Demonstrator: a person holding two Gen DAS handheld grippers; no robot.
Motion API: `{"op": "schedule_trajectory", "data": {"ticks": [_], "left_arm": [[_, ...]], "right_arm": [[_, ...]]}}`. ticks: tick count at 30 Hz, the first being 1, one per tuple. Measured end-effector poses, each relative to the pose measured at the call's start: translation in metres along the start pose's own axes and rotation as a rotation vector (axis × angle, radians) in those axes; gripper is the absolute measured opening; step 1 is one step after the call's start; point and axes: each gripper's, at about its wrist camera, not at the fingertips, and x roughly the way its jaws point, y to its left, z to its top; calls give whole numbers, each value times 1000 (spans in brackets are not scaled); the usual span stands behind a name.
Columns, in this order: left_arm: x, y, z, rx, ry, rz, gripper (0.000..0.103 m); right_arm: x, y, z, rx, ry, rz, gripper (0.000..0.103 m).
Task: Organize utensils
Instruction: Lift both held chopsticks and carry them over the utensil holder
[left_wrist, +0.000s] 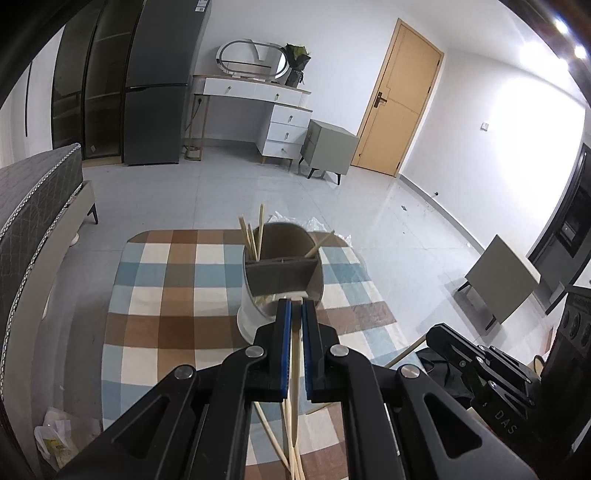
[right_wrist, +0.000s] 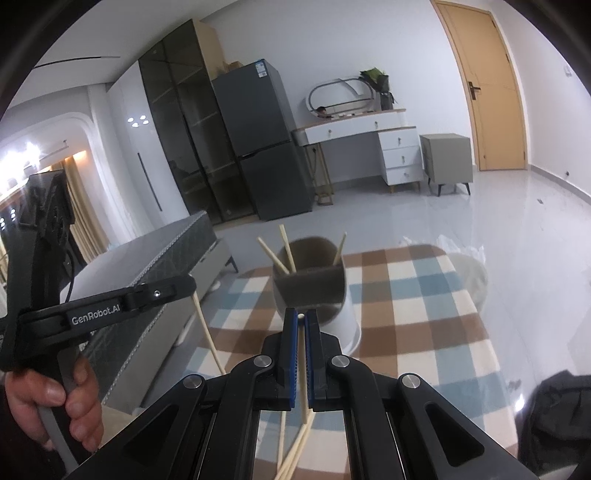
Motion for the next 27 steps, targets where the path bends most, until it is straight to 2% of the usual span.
{"op": "schedule_trajectory", "data": {"ticks": [11,20,27], "left_arm": [[-4,3,62,-37,-46,-32,1],[6,2,117,-30,-134,-24,1],[31,8,131,12,-210,-8,1]], "right_arm": [[6,5,65,-32,-64,29,3],[26,1,120,-50,-111,32,3],[51,-4,144,-72,-124,24,3]]}}
